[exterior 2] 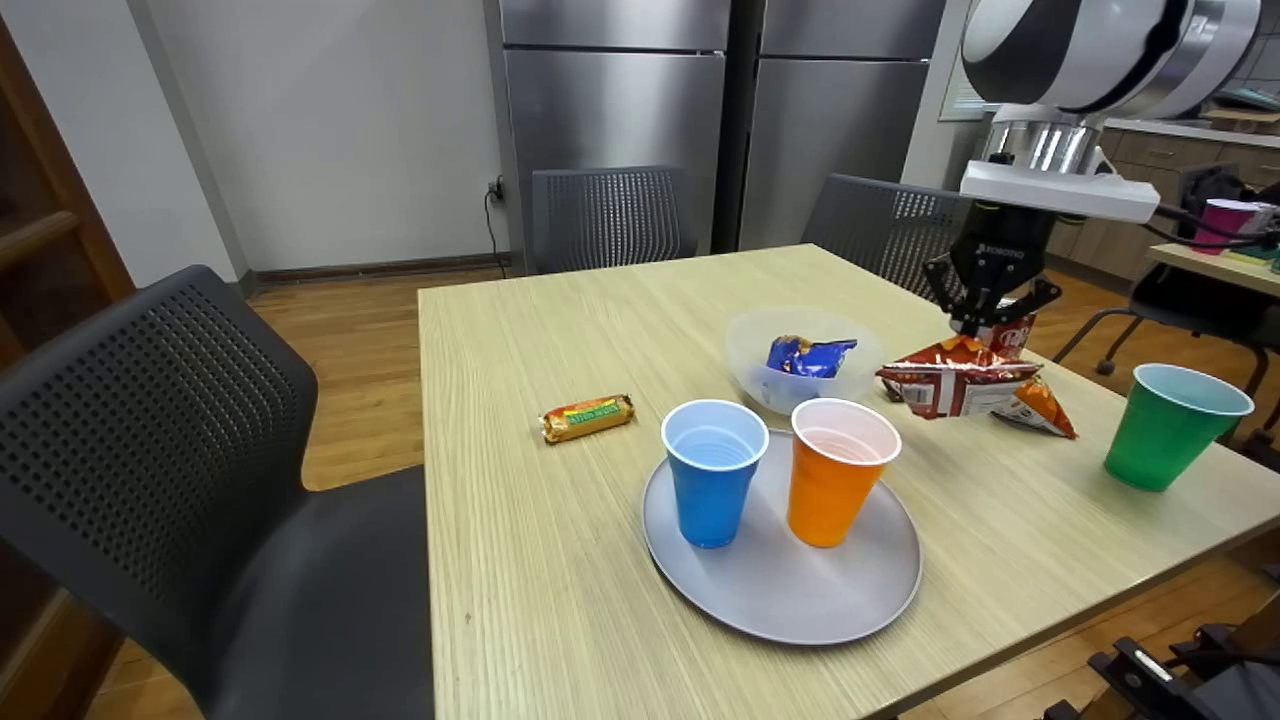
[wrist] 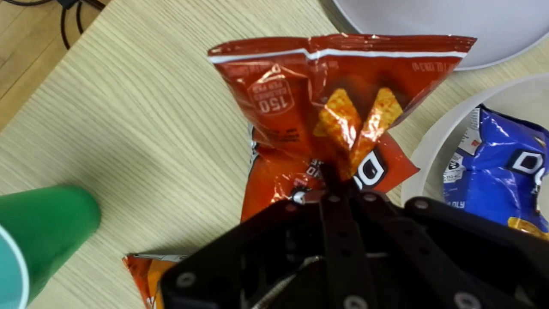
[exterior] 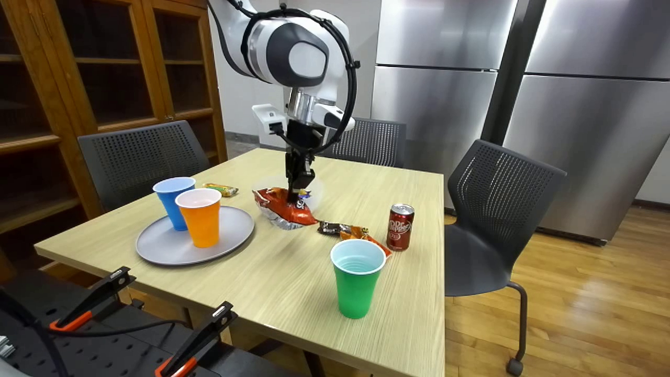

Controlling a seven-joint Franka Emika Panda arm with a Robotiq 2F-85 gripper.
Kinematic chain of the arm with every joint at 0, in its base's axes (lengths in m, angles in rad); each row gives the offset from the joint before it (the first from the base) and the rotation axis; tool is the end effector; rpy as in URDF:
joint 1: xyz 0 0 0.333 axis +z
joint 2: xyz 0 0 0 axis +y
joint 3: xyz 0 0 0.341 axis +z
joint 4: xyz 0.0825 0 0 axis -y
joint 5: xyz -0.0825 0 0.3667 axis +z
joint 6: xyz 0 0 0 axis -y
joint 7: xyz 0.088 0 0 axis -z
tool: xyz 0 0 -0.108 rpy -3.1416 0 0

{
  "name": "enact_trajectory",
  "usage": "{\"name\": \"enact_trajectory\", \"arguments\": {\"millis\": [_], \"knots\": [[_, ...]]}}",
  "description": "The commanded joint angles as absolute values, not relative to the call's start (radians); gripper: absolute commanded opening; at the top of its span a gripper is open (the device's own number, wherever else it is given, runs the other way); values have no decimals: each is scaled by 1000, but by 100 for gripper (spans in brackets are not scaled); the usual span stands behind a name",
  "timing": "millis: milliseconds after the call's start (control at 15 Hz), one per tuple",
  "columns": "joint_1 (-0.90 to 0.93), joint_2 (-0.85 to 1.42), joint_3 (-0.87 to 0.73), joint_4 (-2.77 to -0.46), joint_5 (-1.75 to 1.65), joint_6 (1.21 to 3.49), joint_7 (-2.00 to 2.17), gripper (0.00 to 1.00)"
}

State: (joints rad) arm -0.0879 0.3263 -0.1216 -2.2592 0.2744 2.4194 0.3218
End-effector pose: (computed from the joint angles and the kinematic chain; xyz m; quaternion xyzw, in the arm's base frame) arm 0.5093 -0.1070 0.2419 -0.9260 0.3640 0.0825 0.0577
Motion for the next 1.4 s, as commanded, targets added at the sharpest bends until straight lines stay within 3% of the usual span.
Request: {"name": "enact_trajectory", "arguments": {"millis": [0,667,1333], "knots": [[-72,238,-112,-2319,261,2455,315,0],[-28,171,-76,-2289,261,2456,319,0],[11,261,-55,-2144,224,2442,353,0]]}}
